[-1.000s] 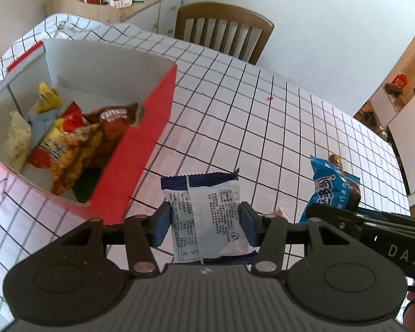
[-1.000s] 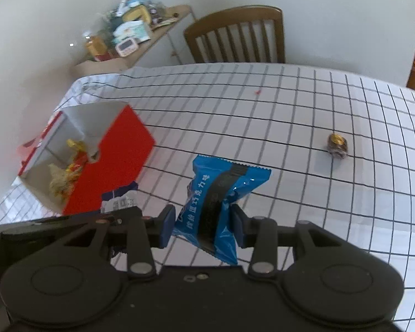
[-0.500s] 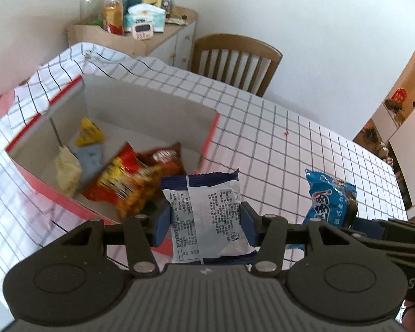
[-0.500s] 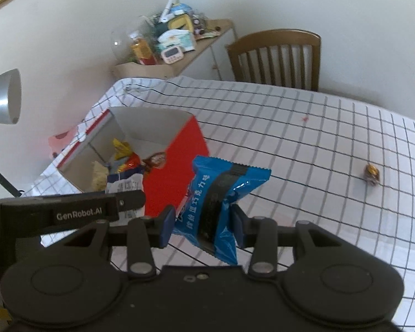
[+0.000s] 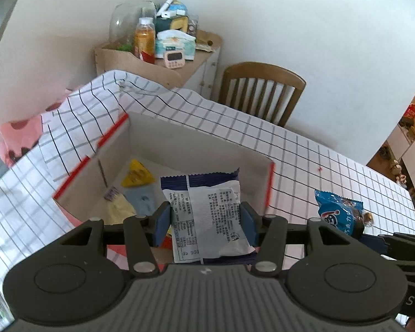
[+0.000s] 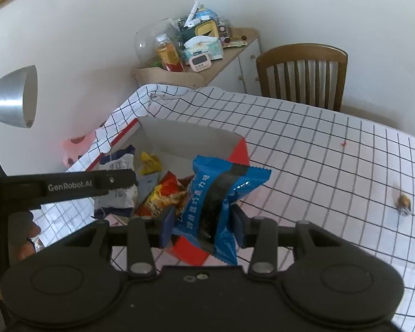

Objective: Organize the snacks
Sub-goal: 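Carry both packets over the red box and open both tools inside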

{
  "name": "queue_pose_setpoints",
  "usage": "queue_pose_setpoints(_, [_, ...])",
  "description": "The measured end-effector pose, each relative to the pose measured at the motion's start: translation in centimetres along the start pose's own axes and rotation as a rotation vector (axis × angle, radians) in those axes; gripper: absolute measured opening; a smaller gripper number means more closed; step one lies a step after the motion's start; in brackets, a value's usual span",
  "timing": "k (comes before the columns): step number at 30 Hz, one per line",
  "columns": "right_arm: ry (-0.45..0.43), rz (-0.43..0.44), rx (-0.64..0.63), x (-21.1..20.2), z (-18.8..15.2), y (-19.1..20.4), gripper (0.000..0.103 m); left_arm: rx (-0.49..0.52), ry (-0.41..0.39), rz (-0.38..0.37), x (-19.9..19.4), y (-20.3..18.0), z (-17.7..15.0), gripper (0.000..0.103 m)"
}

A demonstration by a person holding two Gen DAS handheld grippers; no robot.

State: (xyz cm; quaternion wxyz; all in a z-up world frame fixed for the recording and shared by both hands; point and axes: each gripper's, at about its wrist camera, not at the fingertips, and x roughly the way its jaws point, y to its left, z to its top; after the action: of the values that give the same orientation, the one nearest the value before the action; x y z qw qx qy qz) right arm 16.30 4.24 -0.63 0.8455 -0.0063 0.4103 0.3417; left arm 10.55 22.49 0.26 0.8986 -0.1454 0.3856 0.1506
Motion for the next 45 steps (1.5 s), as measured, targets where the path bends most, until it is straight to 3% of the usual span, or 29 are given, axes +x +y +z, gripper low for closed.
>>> queue_pose_setpoints(17, [0.03, -0.061, -0.107, 7.5, 2.9, 4.6, 0.042, 0.018, 0.062, 0.102, 5.4, 7.0, 2.6, 0.053])
queue_pose_setpoints(32, [0.122, -0.074, -0.135, 14.6, 3.8, 5.6, 0.042, 0.038, 0.158, 0.119, 11.3, 8.9, 3.3, 0.053])
queue_pose_setpoints(45, [0.141, -0.06, -0.113, 15.6, 3.8, 4.8, 0.044, 0.069, 0.213, 0.116, 14.0, 8.8, 2.7, 0.053])
